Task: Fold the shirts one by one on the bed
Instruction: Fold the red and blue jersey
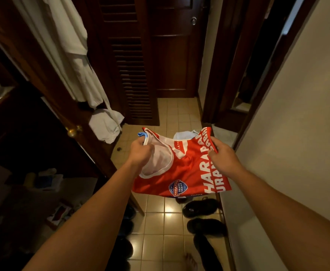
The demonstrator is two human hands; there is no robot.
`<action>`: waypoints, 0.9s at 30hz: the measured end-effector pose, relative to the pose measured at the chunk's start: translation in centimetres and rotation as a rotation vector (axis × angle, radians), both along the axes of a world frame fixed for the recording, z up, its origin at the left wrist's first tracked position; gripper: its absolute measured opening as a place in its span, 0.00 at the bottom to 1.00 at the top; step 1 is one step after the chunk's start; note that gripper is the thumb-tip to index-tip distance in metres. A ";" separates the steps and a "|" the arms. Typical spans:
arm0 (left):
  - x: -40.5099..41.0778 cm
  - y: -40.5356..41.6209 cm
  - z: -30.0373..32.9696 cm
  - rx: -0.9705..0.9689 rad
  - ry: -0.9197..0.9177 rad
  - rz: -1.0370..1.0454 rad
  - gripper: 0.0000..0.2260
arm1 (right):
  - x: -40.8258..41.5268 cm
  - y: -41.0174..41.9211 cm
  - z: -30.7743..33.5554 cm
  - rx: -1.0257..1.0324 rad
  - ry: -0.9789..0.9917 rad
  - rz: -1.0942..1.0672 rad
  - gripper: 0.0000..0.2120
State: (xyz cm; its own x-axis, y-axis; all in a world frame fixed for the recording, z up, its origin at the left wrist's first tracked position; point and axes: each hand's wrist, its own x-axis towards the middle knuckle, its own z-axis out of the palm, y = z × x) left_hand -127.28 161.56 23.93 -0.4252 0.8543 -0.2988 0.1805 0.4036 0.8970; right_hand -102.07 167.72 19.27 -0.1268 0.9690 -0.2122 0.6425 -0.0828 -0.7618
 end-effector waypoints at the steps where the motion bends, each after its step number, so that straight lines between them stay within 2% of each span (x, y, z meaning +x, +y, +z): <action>1: 0.0 1.8 0.1 -0.001 0.002 0.005 0.12 | -0.1 1.8 0.2 0.000 0.003 0.009 0.24; 10: -1.7 12.8 -0.3 0.032 0.070 0.065 0.12 | -2.6 13.9 1.6 0.037 -0.033 0.065 0.25; 16: -4.7 19.3 -1.3 0.043 0.106 0.114 0.14 | -5.9 20.9 1.7 0.037 0.026 0.124 0.25; 27: -14.8 32.9 -2.3 0.035 0.032 0.344 0.20 | -18.0 36.9 2.1 0.078 -0.056 0.291 0.25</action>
State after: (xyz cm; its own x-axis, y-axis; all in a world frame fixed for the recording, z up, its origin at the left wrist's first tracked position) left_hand -142.04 194.43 21.60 -0.6986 0.6692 -0.2533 0.0680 0.4145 0.9075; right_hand -120.04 204.65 21.41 -0.3915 0.9074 -0.1529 0.6719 0.1684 -0.7212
